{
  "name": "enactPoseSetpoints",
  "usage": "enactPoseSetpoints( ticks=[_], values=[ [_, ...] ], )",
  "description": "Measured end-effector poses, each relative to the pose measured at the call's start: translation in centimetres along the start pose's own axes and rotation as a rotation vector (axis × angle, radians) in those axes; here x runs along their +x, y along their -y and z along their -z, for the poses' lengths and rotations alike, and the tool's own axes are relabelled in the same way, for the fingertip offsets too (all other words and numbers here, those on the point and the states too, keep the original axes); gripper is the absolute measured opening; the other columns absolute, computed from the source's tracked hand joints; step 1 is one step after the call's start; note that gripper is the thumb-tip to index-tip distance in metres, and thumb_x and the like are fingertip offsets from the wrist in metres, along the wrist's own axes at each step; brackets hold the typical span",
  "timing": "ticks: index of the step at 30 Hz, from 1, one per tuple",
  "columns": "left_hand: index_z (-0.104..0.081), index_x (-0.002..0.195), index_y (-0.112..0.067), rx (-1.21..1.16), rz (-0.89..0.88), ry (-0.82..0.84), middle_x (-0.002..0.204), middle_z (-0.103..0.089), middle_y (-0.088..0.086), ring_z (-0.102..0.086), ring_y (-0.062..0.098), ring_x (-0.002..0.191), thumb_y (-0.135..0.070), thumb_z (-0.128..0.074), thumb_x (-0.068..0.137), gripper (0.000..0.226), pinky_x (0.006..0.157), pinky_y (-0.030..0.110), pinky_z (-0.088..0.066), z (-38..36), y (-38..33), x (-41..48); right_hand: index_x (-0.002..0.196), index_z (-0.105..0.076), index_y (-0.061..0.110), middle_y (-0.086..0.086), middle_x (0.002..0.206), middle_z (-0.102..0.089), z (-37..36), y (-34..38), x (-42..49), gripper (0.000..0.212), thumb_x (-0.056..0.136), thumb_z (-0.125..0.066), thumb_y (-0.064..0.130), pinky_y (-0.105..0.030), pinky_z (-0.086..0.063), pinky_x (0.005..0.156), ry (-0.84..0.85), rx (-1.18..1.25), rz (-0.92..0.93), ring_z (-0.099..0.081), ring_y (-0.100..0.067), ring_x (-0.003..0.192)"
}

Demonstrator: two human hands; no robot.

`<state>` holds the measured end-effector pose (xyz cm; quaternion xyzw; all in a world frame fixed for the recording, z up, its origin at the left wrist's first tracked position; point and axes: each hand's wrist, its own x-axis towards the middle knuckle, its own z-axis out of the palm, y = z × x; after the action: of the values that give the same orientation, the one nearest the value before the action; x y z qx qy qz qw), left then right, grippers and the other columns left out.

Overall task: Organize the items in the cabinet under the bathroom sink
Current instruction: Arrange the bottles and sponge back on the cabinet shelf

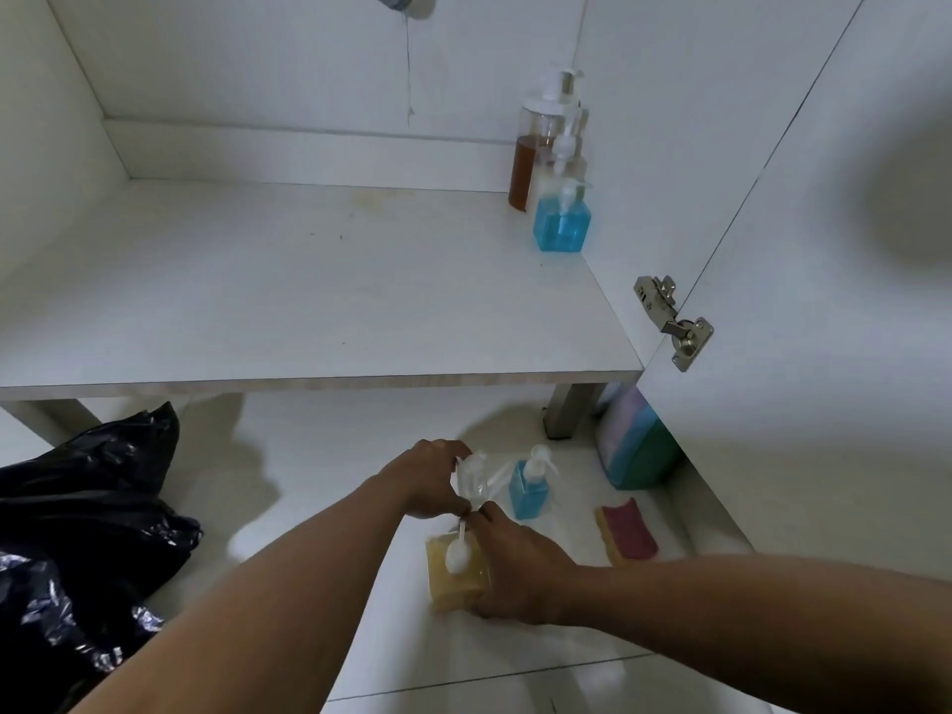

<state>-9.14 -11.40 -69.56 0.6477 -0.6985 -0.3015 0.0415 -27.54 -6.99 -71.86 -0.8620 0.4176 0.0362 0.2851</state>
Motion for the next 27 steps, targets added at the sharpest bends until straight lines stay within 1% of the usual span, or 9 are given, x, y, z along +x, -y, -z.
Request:
enactPoseSetpoints(
  ticks=[3,8,13,17,19,20,21,24,27],
  values=[
    [-0.053,0.137,-0.023,-0.036,0.002,-0.015,0.129,-0.059,0.001,-0.057,0.019,0.112,-0.034,-0.086,0.072,0.074,0.097,0.037,-0.051,-0.2,-0.1,0.1,0.139,-0.034,0.025,-0.001,0.137,-0.049,0.3,-0.2,-0.2,0.086,0.072,-0.086,0.040,-0.038,-0.050,0.100,0.062,0.027,-0.016,-0.055,-0.022,0.118],
    [-0.052,0.137,-0.023,0.009,0.023,-0.028,0.129,-0.059,0.000,-0.057,0.021,0.113,-0.041,-0.087,0.072,0.075,0.096,0.038,-0.052,-0.3,-0.4,-0.2,0.145,-0.035,0.024,0.000,0.145,-0.044,1.4,0.3,-1.3,0.087,0.075,-0.086,0.031,-0.032,-0.044,0.105,0.176,0.033,-0.019,-0.049,-0.020,0.126],
    [-0.052,0.135,-0.026,0.114,0.054,-0.016,0.129,-0.057,-0.001,-0.058,0.020,0.114,-0.048,-0.086,0.068,0.078,0.092,0.037,-0.052,0.6,-0.7,-1.3,0.142,-0.043,0.022,-0.001,0.140,-0.050,5.8,1.6,-1.9,0.082,0.073,-0.087,0.029,-0.031,-0.047,0.100,0.243,-0.063,-0.078,-0.053,-0.022,0.121],
    [-0.056,0.124,-0.021,0.232,0.093,0.170,0.117,-0.061,-0.002,-0.062,0.018,0.101,-0.043,-0.088,0.064,0.073,0.085,0.034,-0.055,3.1,-1.7,-3.3,0.140,-0.048,0.016,0.000,0.133,-0.057,11.7,3.2,-1.9,0.080,0.072,-0.088,0.031,-0.032,-0.050,0.096,0.270,-0.214,-0.071,-0.059,-0.022,0.113],
    [-0.059,0.107,-0.018,0.291,0.117,0.294,0.092,-0.071,0.001,-0.069,0.016,0.078,-0.040,-0.089,0.063,0.058,0.077,0.032,-0.060,4.6,-2.4,-4.5,0.127,-0.056,0.019,0.004,0.118,-0.062,15.2,4.1,-2.0,0.069,0.069,-0.090,0.035,-0.027,-0.050,0.082,0.235,-0.239,-0.068,-0.060,-0.018,0.099],
    [-0.059,0.102,-0.018,0.287,0.139,0.346,0.083,-0.073,0.002,-0.071,0.017,0.074,-0.039,-0.089,0.062,0.055,0.075,0.032,-0.061,5.5,-2.8,-5.1,0.116,-0.058,0.022,0.007,0.108,-0.063,17.0,4.5,-2.0,0.060,0.068,-0.090,0.036,-0.026,-0.048,0.075,0.202,-0.243,-0.057,-0.060,-0.016,0.092],
    [-0.060,0.101,-0.018,0.269,0.154,0.389,0.081,-0.074,0.003,-0.074,0.018,0.077,-0.039,-0.090,0.062,0.053,0.075,0.032,-0.062,6.5,-3.2,-5.7,0.108,-0.058,0.022,0.008,0.100,-0.061,18.7,4.9,-2.0,0.054,0.067,-0.090,0.037,-0.026,-0.047,0.071,0.159,-0.242,-0.046,-0.059,-0.016,0.089],
    [-0.068,0.110,-0.014,0.188,0.182,0.479,0.092,-0.074,0.001,-0.076,0.016,0.087,-0.031,-0.089,0.070,0.049,0.075,0.031,-0.061,10.5,-5.0,-6.8,0.106,-0.057,0.021,0.005,0.102,-0.059,23.1,5.4,-2.1,0.052,0.069,-0.088,0.039,-0.026,-0.046,0.071,0.002,-0.154,-0.047,-0.058,-0.015,0.091],
    [-0.070,0.116,-0.013,0.123,0.202,0.453,0.111,-0.073,0.004,-0.074,0.015,0.082,-0.030,-0.088,0.072,0.050,0.070,0.027,-0.057,15.3,-7.0,-7.7,0.113,-0.052,0.023,0.004,0.112,-0.057,25.3,5.3,-1.9,0.054,0.074,-0.087,0.033,-0.024,-0.053,0.070,-0.175,0.040,-0.086,-0.064,-0.018,0.093]
  ],
)
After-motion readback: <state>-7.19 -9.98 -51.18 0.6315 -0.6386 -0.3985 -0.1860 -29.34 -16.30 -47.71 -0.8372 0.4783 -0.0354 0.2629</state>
